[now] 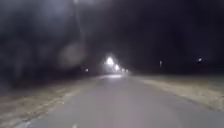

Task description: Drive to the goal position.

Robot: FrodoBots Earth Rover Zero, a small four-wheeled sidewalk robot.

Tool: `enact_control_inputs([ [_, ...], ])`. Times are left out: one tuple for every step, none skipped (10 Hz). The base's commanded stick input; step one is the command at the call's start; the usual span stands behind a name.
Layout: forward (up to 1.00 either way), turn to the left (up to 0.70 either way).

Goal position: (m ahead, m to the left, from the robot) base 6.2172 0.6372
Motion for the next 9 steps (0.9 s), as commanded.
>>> enact_control_inputs([
  [1.00,0.05],
  [1.00,0.05],
  [1.00,0.05],
  [1.00,0.05],
  [1.00,0.05],
  [1.00,0.05],
  [1.00,0.05],
  [1.00,0.05],
  [1.00,0.04],
])
